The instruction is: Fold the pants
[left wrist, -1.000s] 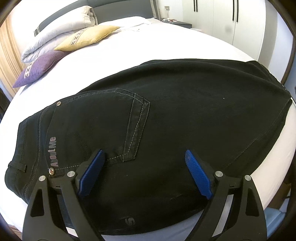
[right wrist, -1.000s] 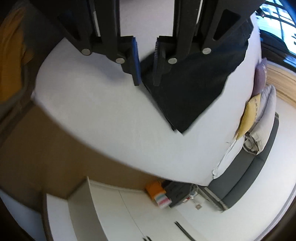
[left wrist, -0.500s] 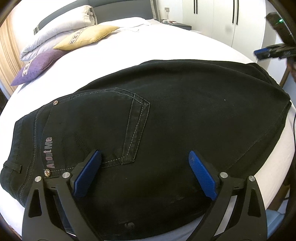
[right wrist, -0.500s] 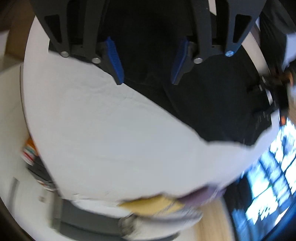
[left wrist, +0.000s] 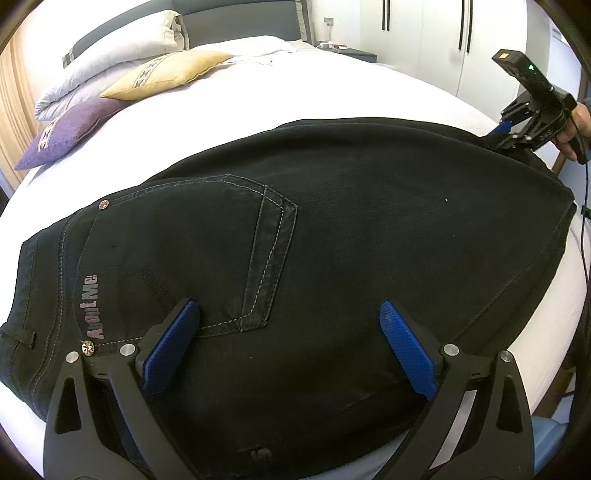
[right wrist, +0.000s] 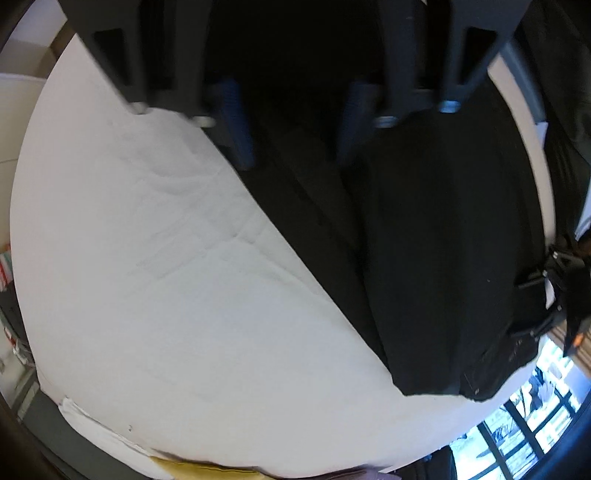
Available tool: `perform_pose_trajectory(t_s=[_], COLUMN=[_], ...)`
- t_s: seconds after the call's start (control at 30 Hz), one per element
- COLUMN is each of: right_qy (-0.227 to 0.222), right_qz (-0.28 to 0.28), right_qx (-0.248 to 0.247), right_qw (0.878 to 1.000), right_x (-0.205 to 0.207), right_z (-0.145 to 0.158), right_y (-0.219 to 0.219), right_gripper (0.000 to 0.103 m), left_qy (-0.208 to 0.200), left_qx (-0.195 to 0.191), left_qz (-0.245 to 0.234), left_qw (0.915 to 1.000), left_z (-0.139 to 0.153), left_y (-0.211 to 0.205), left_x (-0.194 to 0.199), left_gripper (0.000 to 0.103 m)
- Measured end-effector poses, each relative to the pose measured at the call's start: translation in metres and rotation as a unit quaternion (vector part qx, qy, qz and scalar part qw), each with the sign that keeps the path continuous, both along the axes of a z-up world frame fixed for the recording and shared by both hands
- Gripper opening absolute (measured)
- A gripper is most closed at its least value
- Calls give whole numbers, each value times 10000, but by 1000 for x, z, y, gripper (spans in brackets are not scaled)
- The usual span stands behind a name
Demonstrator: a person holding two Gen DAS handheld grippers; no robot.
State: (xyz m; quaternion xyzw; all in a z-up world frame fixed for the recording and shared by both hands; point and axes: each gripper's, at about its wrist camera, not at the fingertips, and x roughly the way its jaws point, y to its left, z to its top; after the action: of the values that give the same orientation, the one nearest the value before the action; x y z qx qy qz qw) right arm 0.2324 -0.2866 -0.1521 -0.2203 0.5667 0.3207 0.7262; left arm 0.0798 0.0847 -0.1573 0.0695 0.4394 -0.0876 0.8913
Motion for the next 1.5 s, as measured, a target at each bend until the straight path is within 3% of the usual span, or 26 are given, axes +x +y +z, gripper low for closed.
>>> perform_pose_trajectory(t_s=[0.07,0.13,0.23,0.33,0.4,0.53,0.63,0.67,0.73,0.8,0.83,0.9,0.97,1.03,1.07,1.13,1.23,1.3,1.37,1.43,1.5], right_qy=[-188,-536,-869,-601,-735,-773,-1157,-1274,-1527,-1553,-1366,-886,-506,-200,-171,-240,-266,-415,-507,-539,-681], right_qz=[-209,-491,-1176,-1770,-2097,-3253,-3961,-4079,-4252,-3846,-3515,-2900,-2812,-3112,-3370,-3788,-4605,-5104,-5496,-5945,-6056], right_qx=[68,82,190,476,642,673,-152,-177,312,1315,1765,2421,2688,2499,2285,2352,2519,2188,1882,1873,2369], right_qw=[9996,9973,9891,9812,9729,9400,9107,9039,8916,9004,9092,9217,9198,9167,9132,8948,8508,8306,8124,7802,7566], right_x=[2,3,9,8,4,0,-8,-11,-26,-41,-46,-57,-64,-66,-70,-91,-128,-153,-172,-198,-219], right_z=[2,6,10,-5,-11,-11,8,20,50,71,73,63,43,13,0,-15,-20,-15,-11,1,19], right_y=[-7,-15,-32,-50,-64,-110,-127,-128,-110,-81,-60,-16,3,-11,-29,-70,-149,-188,-210,-229,-232], right_gripper=[16,9,8,8,15,23,23,24,29,37,48,50,50,50,33,0,0,0,0,0,14], left_qy=[1,1,-4,-10,-7,-9,-41,-45,-42,-37,-27,5,23,48,65,74,74,83,107,122,135], left_qx=[0,3,22,40,38,54,58,63,79,92,98,118,147,167,173,183,199,208,223,239,225], left_qz=[-3,2,17,26,24,33,56,62,82,104,112,142,172,194,199,223,280,332,396,450,505], left_qw=[10000,10000,10000,10000,10000,10000,10000,10000,9999,9999,9999,9998,9997,9997,9996,9996,9994,9992,9989,9986,9984], left_z=[0,-1,-2,-3,-3,-4,-5,-5,-5,-5,-5,-4,-4,-3,-3,-3,-3,-2,-1,0,1], left_y=[0,-1,-2,-3,-3,-4,-3,-3,-4,-6,-6,-6,-7,-8,-8,-7,-9,-9,-10,-11,-11], left_x=[1,0,2,3,5,6,6,5,5,5,6,6,6,7,7,8,8,7,7,6,4], left_gripper=[101,101,102,103,103,103,103,103,103,103,103,103,103,103,103,103,103,103,103,103,103])
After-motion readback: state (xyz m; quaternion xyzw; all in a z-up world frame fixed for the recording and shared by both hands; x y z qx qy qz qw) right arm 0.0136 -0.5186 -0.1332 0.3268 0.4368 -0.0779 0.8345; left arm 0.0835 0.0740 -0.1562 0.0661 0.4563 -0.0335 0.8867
